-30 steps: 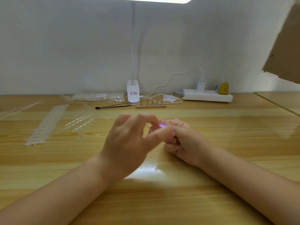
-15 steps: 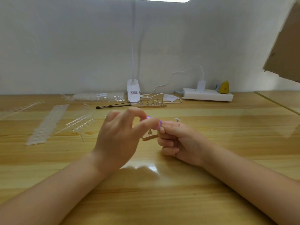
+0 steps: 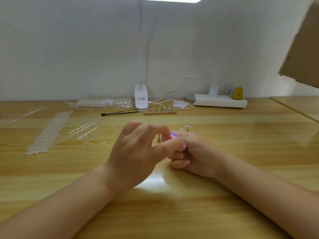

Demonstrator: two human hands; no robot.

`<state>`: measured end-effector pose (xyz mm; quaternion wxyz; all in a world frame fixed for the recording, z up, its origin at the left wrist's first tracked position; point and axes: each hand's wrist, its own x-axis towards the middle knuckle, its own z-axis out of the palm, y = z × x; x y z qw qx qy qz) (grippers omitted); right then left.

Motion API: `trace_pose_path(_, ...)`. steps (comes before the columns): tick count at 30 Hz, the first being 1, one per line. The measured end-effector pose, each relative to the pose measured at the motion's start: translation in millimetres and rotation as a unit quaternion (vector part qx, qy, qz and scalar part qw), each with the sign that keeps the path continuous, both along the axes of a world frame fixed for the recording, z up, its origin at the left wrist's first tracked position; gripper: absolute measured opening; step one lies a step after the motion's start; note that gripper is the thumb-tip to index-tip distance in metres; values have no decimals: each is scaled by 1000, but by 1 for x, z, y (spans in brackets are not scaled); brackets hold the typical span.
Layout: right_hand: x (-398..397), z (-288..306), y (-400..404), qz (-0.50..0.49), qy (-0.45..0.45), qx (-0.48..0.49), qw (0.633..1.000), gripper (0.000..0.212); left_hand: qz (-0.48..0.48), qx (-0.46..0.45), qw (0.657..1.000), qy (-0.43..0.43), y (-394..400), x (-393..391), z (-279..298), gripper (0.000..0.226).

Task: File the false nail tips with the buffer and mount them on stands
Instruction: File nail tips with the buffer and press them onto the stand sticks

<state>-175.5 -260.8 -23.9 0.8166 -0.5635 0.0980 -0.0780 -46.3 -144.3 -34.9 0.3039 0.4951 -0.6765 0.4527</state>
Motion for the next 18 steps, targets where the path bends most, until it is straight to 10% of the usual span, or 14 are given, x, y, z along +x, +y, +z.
trace_pose_path(18, 1, -2, 0, 35, 0, 2, 999, 23, -18, -10, 1000, -22, -1, -4, 0, 33)
